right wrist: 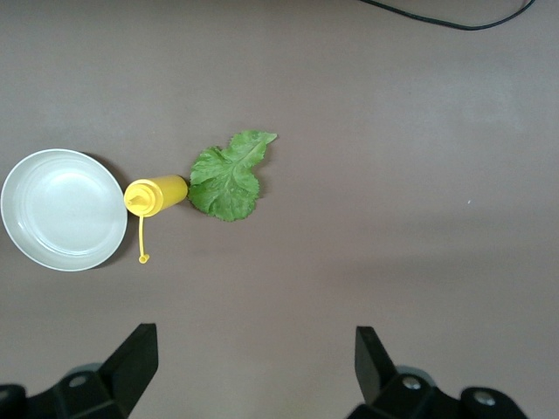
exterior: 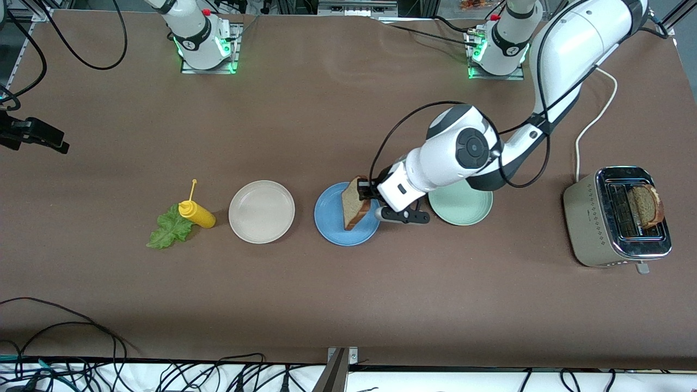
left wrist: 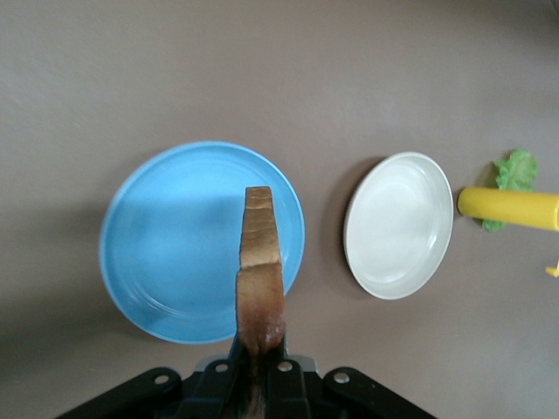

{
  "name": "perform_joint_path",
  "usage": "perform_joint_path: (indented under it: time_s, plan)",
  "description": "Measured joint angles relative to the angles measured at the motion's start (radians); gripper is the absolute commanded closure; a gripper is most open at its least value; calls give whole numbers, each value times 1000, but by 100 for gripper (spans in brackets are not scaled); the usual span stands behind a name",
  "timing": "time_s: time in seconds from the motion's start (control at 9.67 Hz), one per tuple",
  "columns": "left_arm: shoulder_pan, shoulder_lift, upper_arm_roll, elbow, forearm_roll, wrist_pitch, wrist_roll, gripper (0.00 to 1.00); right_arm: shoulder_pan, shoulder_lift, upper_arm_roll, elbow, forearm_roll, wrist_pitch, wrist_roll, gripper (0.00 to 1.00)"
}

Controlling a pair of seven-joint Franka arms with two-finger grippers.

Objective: Make sandwich in blue plate with both arms
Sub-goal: 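Carry the bread slice over the blue plate with the left gripper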

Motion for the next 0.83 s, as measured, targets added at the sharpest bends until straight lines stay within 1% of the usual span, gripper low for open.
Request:
perform_joint_path:
  time_s: [0.1, 0.31, 0.41, 0.83]
  plan:
    - [-25, 8, 0, 0, 0, 0, -1, 100, 0, 0, 0, 0, 0, 0, 0, 0]
    - [-100, 14, 42, 1, 0, 29, -23, 100, 0, 0, 0, 0, 0, 0, 0, 0]
    - [-118, 17, 60, 2, 0, 54, -25, 100, 0, 0, 0, 0, 0, 0, 0, 0]
    - [-115, 19, 102, 7, 0, 63, -25, 100, 0, 0, 0, 0, 0, 0, 0, 0]
